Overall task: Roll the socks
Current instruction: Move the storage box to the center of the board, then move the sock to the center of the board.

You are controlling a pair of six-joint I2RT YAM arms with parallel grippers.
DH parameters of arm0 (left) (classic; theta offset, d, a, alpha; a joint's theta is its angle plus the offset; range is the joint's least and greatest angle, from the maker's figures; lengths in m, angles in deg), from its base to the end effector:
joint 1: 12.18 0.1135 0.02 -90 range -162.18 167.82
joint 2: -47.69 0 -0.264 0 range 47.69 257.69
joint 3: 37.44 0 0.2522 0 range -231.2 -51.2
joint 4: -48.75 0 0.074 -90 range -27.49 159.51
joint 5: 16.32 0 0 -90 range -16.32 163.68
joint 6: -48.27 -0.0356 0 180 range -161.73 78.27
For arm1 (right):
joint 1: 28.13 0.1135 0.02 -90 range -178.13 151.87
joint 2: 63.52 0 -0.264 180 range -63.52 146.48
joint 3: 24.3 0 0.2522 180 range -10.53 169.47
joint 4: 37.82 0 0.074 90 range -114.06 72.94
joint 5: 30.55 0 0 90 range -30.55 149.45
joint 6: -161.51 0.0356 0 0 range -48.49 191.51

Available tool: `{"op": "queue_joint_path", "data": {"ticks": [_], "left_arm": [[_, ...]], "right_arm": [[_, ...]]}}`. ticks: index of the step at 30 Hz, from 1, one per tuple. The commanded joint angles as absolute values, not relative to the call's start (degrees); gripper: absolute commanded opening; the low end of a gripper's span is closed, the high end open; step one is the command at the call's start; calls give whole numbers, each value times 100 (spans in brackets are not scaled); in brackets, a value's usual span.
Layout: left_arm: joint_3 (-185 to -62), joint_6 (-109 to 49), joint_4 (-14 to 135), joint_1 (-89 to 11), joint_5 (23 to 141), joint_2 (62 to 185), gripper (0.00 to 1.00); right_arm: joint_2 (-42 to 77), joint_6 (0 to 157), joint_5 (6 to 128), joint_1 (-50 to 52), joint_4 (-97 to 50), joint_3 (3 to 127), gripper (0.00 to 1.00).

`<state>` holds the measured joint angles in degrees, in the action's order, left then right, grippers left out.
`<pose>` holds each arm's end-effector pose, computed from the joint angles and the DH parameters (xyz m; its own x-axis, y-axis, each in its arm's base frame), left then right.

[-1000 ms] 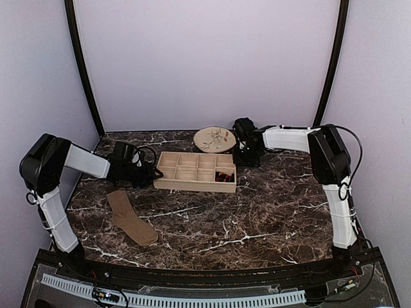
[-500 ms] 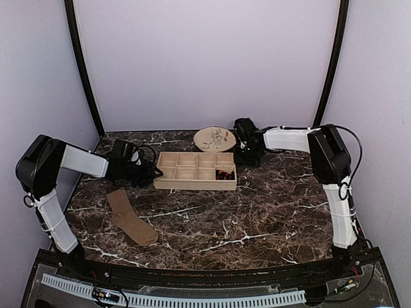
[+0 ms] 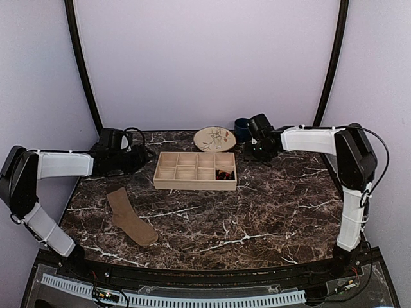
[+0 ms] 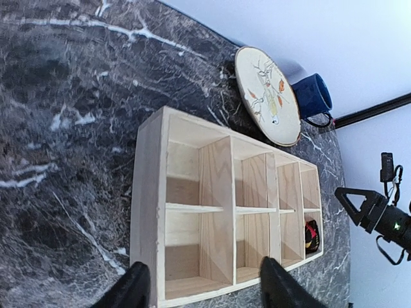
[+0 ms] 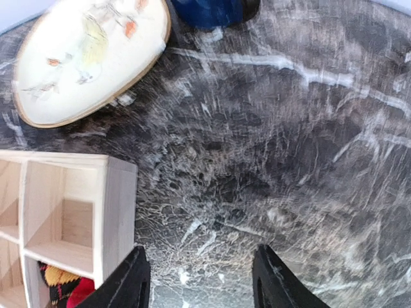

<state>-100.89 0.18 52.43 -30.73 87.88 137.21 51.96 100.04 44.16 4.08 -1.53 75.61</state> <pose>0.3182 -0.1160 0.2128 -0.6910 -0.4512 -0.5648 0.0655 0.7390 -0.6705 0.3802 0.2284 0.1989 -0.7644 0.0630 -0.6417 -0.0128 0.9935 0.1128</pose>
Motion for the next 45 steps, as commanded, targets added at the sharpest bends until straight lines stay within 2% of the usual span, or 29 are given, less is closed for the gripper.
{"op": "queue_joint_path", "data": {"ticks": [1,4,6,7,10,14,16,19,22,25,27,29,30,31,33,38,45], "left_arm": [[-9896,-44,5298,-3108,8478,13039,76],[-9768,-121,5171,-3177,8272,12498,92],[-9708,-289,5116,-3321,8016,12030,99],[-9691,-409,5146,-3421,7851,11820,99],[-9621,-874,5184,-3751,7472,11261,99],[-9245,-820,4956,-3864,7526,10669,99],[-9095,-425,5105,-3863,7232,10414,99],[-8950,84,5363,-3848,6927,10117,99],[-8883,780,5733,-3786,7042,10013,99],[-8454,1018,5060,-3738,7581,9815,99],[-8292,1281,5014,-3728,7532,9729,91],[-8271,1303,5177,-3614,7800,9715,89],[-8432,1075,5470,-3558,7861,9795,84],[-8653,802,5957,-3555,7717,9880,79],[-8972,563,7159,-3590,7190,9958,78],[-8986,518,8254,-3590,6220,9807,78],[-9019,557,9184,-3587,5831,10074,78]], "right_arm": [[4252,9557,4132,507,-1174,6815,58],[3583,9273,3904,597,-1837,6249,78],[3171,9185,3764,601,-2466,5938,98],[2975,9247,3713,597,-2864,5743,100],[2511,9785,3286,575,-4132,5017,99],[2472,9888,4602,447,-5069,4787,99],[2576,9952,4939,432,-4946,4979,90],[2622,9935,5390,446,-5039,5024,81],[2682,9856,5643,465,-4637,5226,78],[2637,9694,5612,588,-4452,5183,77],[2590,9623,5533,699,-4271,5139,77],[2575,9404,5373,900,-4077,5159,76],[2582,9243,5232,1056,-3916,5220,76],[2609,9109,5075,1292,-3604,5325,77],[2714,8950,4901,1690,-3074,5606,78],[3115,8161,3998,2840,-2186,6242,83],[4167,7646,4239,3950,-1491,7207,86]]}}
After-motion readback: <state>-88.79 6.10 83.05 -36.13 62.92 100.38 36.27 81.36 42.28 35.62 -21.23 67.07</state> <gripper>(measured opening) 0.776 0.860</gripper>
